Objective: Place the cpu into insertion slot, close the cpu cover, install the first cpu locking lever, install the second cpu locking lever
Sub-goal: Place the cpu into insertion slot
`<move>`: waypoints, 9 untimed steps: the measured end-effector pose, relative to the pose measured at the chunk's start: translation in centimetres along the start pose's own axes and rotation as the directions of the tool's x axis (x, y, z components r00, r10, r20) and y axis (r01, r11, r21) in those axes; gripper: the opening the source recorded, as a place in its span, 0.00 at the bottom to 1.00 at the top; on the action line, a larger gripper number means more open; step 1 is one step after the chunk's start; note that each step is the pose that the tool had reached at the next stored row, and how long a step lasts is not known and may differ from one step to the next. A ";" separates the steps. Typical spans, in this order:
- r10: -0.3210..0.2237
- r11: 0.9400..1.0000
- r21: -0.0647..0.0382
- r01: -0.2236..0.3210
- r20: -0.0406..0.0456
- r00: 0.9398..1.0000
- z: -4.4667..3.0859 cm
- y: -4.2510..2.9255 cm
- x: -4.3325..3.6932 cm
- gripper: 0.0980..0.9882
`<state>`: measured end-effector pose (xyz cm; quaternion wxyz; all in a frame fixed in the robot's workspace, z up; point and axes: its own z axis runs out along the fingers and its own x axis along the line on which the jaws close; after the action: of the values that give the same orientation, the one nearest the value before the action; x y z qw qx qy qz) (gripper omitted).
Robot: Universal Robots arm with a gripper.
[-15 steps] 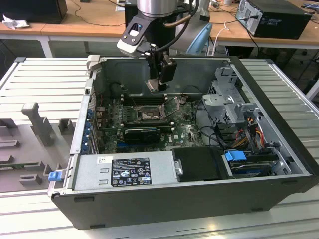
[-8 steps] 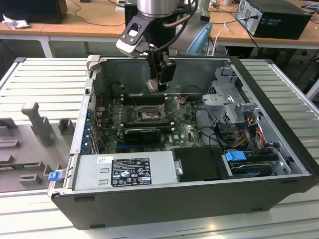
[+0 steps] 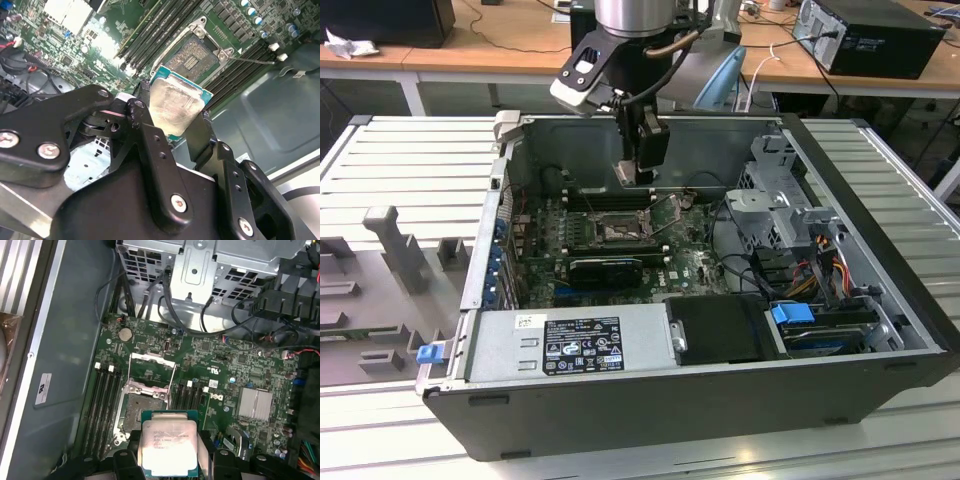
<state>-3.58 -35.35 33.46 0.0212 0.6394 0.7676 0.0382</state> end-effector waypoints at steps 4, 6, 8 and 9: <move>0.038 0.999 -0.001 -0.038 0.003 0.999 0.05 -0.01 0.00 0.48; 0.050 0.999 -0.001 -0.050 0.004 0.999 0.06 -0.01 0.00 0.48; 0.061 0.998 -0.001 -0.061 0.005 0.998 0.12 -0.01 0.00 0.48; 0.063 0.998 -0.001 -0.063 0.005 0.998 0.15 -0.01 0.00 0.48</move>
<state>-3.58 -35.35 33.31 0.0224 0.6633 0.7471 0.0376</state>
